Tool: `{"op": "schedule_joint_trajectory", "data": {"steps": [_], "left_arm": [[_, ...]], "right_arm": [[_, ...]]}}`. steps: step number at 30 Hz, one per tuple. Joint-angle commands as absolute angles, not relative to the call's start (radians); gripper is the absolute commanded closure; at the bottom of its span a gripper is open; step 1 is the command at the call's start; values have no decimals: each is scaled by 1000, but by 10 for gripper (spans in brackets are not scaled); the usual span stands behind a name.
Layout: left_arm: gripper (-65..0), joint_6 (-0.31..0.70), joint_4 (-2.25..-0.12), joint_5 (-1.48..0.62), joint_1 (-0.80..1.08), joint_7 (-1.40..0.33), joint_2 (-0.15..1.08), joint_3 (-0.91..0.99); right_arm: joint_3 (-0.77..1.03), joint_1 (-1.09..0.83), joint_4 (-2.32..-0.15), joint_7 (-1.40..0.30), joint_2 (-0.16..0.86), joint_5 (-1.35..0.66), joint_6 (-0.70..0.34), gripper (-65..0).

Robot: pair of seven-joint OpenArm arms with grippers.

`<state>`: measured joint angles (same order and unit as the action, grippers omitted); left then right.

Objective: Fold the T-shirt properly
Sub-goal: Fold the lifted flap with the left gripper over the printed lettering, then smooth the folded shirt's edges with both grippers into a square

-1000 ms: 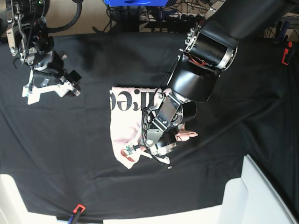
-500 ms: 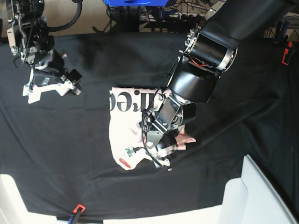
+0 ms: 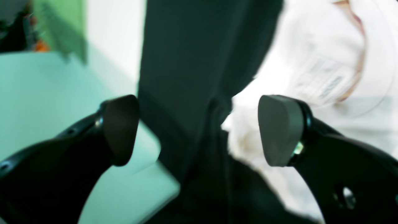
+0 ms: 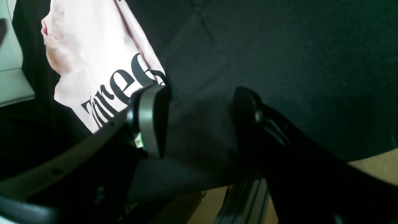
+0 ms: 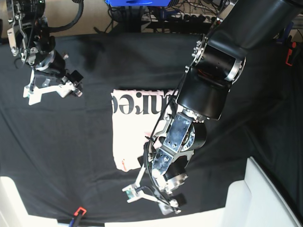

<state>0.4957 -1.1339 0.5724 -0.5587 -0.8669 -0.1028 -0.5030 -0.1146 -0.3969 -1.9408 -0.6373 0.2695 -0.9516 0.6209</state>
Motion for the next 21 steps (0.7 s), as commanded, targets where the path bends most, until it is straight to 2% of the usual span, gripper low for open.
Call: {"op": "schedule_joint_trajectory", "data": {"steps": [1, 2, 3, 4, 7, 8, 14, 21], "left_arm": [[-584, 490, -1178, 578, -556, -895, -111, -503], [-574, 490, -1214, 578, -536, -924, -111, -509], [-531, 490, -1244, 576, -507, -944, -111, -510], [-437, 490, -1273, 576, -470, -957, -111, -504], [-34, 490, -1325, 575, -387, -963, -107, -501], [0, 490, -1342, 578, -360, -964, -96, -495], [0, 490, -1386, 575, -263, -954, -70, -386], [0, 486, -1204, 575, -257, -820, -58, -334]], "right_arm": [[-113, -394, -1957, -628, 277, -955, 613, -321], [-113, -394, -1957, -628, 275, -955, 613, -321], [-113, -394, -1957, -628, 274, -955, 613, -321], [-113, -394, -1957, -628, 274, -955, 613, -321], [-113, -395, -1957, -630, 277, -955, 613, -321], [-113, -398, -1957, -630, 278, -955, 613, -319], [-113, -409, -1957, -630, 278, -955, 613, -319], [-114, -415, -1957, -630, 271, -961, 613, -319]]}}
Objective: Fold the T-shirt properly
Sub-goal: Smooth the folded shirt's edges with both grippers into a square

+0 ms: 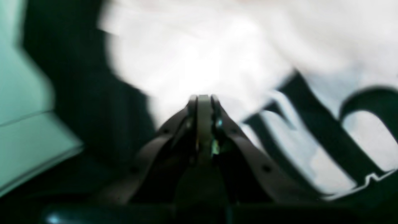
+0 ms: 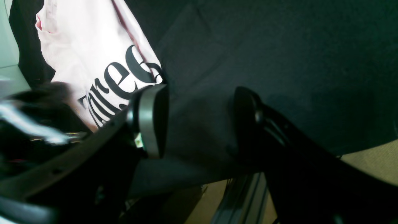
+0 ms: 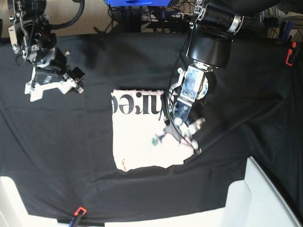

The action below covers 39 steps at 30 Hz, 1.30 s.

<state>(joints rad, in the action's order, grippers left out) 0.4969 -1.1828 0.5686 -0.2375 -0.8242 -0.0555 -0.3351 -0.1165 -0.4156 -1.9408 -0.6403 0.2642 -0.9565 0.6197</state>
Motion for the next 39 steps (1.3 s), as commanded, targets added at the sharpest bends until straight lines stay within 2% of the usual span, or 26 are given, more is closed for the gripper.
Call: {"op": "schedule_joint_trajectory", "data": {"steps": [1, 8, 12, 23, 27, 29, 33, 34, 39], "left_arm": [[0, 486, -1176, 573, -257, -805, -58, -334], [0, 483, -1053, 575, -298, -690, -8, -332], [0, 455, -1044, 575, -337, -684, 4, -332], [0, 455, -1362, 573, -173, -768, -28, -341], [0, 455, -1448, 573, -94, -768, -28, -337], [0, 455, -1488, 572, -76, -768, -27, -332], [0, 455, -1518, 572, -70, -768, -7, -331], [0, 452, -1518, 572, -68, -768, 1, -331], [0, 452, -1520, 524, -68, -768, -7, -292]], "right_arm": [[-114, -420, -1957, -630, 271, -961, 613, -319], [-114, -432, -1957, -630, 271, -961, 613, -319], [-114, -432, -1957, -630, 271, -961, 613, -319], [-116, -429, -1957, -630, 271, -958, 610, -319], [-177, -395, -1957, -631, 286, -954, 473, -315], [-213, -363, -1946, -645, 292, -954, 452, -254], [-262, -294, -1919, -662, 291, -961, 449, -32], [-274, -283, -1914, -662, 291, -963, 449, -4], [-367, -211, -1908, -661, 289, -963, 447, 0]]}}
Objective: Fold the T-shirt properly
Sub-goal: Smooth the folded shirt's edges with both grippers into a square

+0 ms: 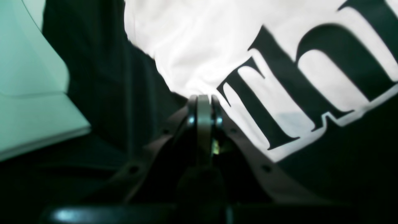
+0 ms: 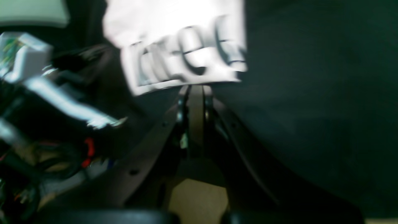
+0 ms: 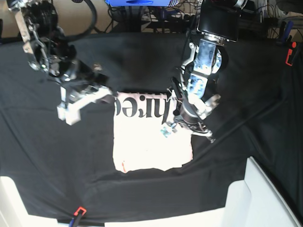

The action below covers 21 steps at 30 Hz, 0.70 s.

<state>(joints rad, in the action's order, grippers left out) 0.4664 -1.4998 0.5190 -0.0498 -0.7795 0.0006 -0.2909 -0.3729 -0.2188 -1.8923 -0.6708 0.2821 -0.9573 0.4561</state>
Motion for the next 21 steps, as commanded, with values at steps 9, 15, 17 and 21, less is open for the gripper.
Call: {"op": "schedule_joint_trajectory", "data": {"steps": [9, 15, 17, 21], "left_arm": [[0, 452, -1514, 259, -77, -766, -2, -174], [0, 452, -1461, 251, -77, -766, -8, -174], [0, 452, -1392, 251, -79, -763, -7, -174], [0, 452, -1237, 251, -107, -754, -2, -173]], "right_arm": [[-450, -70, -1755, -661, 242, -1004, 389, 0], [-444, -27, -1578, -657, 191, -1013, 186, 0], [-446, -22, -1518, -654, 186, -1013, 173, 0], [-444, -25, -1434, -627, 188, -1012, 134, 0]]}}
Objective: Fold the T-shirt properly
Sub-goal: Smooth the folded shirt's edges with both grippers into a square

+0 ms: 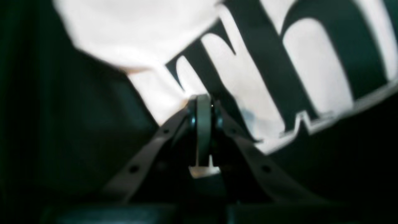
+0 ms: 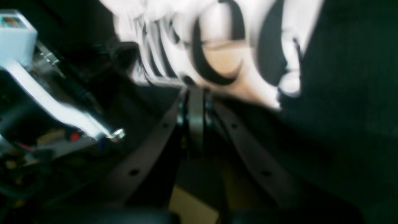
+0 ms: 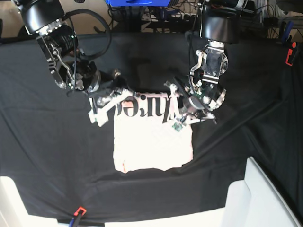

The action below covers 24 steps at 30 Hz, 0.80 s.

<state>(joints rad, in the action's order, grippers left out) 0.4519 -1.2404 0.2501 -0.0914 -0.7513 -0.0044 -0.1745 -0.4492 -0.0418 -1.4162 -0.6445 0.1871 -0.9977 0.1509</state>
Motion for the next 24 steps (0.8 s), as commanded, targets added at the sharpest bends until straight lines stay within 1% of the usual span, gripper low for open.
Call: {"op": "schedule_joint_trajectory", "data": {"steps": [1, 5, 8, 14, 16, 18, 22, 24], "left_arm": [[0, 450, -1214, 251, -111, -734, -2, -171], [0, 450, -1155, 257, -111, -661, 2, -165], [0, 450, -1167, 251, -108, -664, 12, -163], [0, 450, -1291, 254, -76, -671, 13, -162], [0, 450, -1369, 249, -56, -722, 27, -162], [0, 450, -1460, 249, -38, -757, 31, -162], [0, 450, -1629, 255, 8, -762, 47, -160], [0, 450, -1675, 254, 35, -762, 77, -160]], "right_arm": [[-444, -28, -1420, -611, 189, -1012, 111, 0], [-444, -38, -1359, -587, 191, -1012, 36, 0], [-444, -39, -1351, -587, 191, -1012, 35, 0], [-443, -47, -1399, -588, 191, -1013, 38, 0], [-443, -65, -1463, -591, 194, -1012, 39, 0], [-446, -73, -1541, -593, 216, -1013, 68, 0], [-450, -94, -1664, -595, 246, -1017, 179, 0], [-447, -105, -1696, -595, 265, -1013, 191, 0]]}}
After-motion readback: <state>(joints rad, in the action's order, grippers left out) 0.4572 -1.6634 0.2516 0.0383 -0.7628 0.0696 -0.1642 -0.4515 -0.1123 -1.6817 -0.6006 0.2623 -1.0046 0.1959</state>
